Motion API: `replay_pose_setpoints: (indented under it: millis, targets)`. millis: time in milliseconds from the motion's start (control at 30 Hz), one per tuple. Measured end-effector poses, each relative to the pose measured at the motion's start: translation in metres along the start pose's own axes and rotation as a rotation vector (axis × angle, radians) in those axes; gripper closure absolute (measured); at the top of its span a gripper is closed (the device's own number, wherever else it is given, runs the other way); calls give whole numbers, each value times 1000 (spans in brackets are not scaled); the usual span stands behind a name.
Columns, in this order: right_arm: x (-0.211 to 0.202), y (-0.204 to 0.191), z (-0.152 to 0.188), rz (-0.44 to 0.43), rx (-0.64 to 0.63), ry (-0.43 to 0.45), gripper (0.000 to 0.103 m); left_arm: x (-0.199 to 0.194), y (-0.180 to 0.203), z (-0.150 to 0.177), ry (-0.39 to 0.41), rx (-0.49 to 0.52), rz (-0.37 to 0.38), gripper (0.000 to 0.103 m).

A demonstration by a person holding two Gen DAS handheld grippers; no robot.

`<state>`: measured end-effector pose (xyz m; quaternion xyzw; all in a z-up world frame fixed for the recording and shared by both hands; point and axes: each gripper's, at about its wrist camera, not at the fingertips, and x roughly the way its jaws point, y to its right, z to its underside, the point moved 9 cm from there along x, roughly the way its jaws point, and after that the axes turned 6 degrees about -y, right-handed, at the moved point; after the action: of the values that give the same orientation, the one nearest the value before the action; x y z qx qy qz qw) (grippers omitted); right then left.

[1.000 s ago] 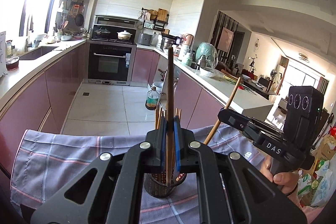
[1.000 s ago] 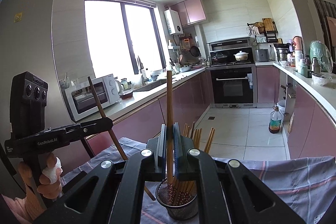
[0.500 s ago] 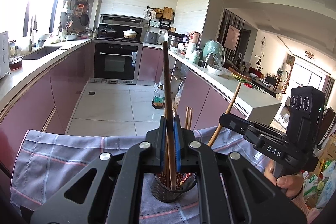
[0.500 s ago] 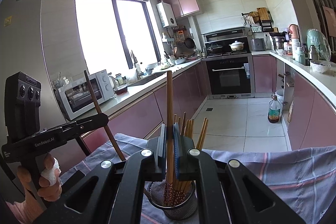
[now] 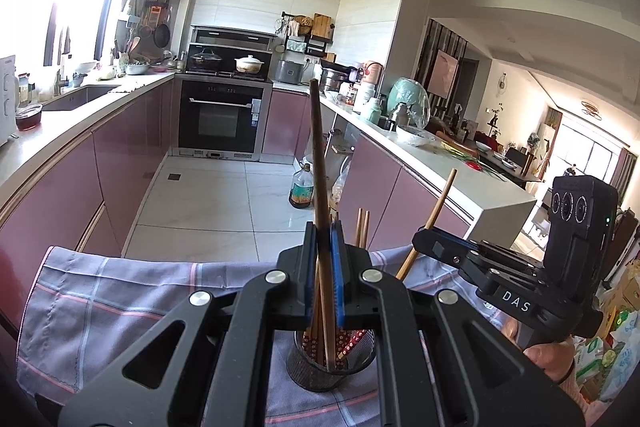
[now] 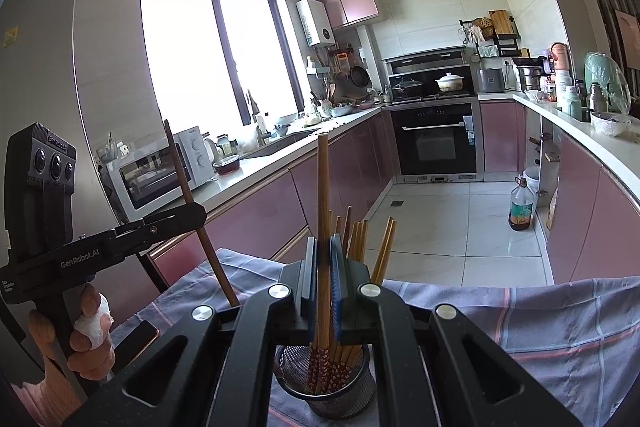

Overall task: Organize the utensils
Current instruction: 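Lower both chopsticks into the mesh cup among the others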

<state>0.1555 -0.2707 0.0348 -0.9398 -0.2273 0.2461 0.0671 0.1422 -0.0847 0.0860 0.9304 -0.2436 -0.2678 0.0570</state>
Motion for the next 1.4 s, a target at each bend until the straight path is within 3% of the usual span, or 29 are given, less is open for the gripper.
replay_pose_setpoints:
  millis: [833,1400]
  targets:
    - [7,6,4,4,-7,-32,98,16,-6,-10,-6,-22,4,95]
    - [14,9,9,-1,-6,-63,98,37,-10,10,-121,26,10,95]
